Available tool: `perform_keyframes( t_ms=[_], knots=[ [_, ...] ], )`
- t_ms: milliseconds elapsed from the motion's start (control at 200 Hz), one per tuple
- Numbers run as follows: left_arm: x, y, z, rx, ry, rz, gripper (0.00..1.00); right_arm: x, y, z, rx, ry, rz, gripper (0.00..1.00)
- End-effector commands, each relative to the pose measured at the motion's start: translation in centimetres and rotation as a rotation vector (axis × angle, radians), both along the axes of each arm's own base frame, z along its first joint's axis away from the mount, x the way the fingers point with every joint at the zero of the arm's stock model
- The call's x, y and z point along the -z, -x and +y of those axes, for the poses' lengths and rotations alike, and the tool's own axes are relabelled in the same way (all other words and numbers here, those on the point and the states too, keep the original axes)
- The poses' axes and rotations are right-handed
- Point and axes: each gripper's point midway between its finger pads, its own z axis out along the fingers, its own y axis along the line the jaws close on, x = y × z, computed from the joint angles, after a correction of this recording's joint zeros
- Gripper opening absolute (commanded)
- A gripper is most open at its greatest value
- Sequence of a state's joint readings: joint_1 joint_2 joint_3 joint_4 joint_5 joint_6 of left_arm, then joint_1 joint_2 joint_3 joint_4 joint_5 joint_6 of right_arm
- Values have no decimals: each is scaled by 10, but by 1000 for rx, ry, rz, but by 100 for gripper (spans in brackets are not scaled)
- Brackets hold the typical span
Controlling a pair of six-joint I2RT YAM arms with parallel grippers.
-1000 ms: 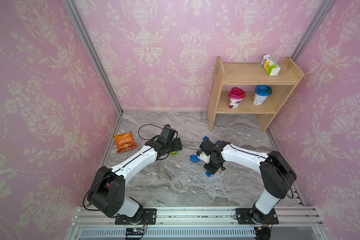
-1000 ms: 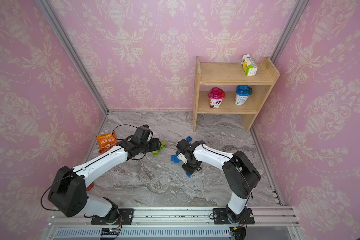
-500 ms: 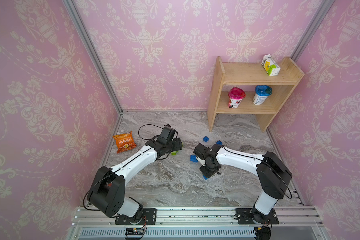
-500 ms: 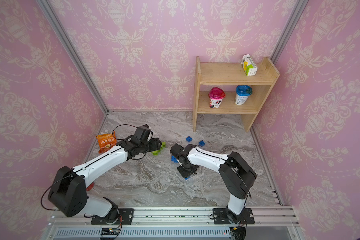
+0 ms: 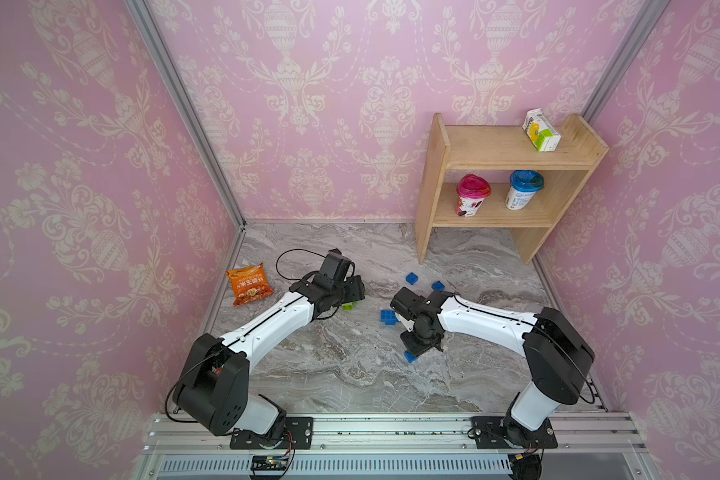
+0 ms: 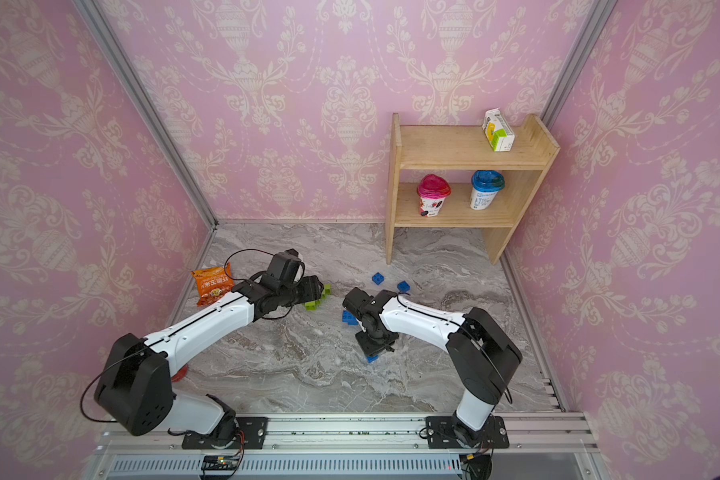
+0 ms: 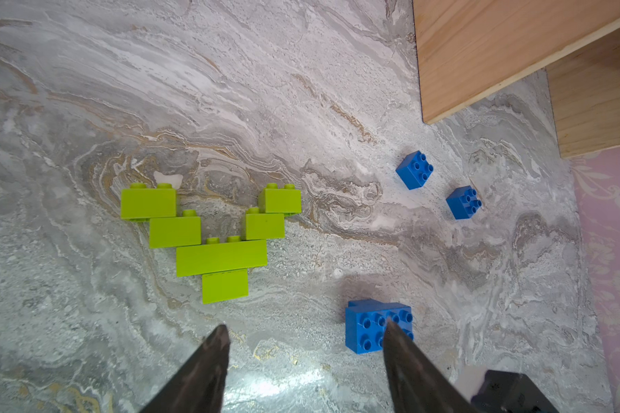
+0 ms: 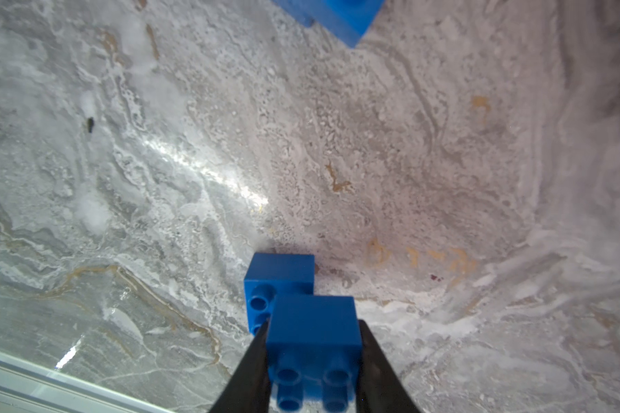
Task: Assemble the letter v with lego
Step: Assemble the lego brick with the lego brick.
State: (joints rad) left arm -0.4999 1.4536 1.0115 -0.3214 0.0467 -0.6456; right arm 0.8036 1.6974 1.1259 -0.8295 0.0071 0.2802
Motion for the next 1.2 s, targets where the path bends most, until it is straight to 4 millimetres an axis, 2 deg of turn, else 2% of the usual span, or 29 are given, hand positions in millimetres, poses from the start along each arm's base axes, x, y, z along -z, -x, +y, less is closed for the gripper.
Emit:
perform_keyframes(
  t_ms=[0,405,585,836,1026,1196],
  knots=[
    [-6,1,2,-12,21,-13,69,3,3,-1,-85,-6,2,0],
    [-5,1,3,-17,21,-10,69,14,13,-10,-76,-9,35,0],
    [-6,2,3,-17,20,-11,69,27,18,-19,-33,-10,59,0],
    [-4,1,1,-14,25,-8,68,31,22,-32,22,24,116,0],
    [-6,2,2,-19,25,-14,68,25,20,-29,16,75,124,0],
    [-5,3,4,-22,16,-13,68,44,22,-23,21,106,133,0]
  ],
)
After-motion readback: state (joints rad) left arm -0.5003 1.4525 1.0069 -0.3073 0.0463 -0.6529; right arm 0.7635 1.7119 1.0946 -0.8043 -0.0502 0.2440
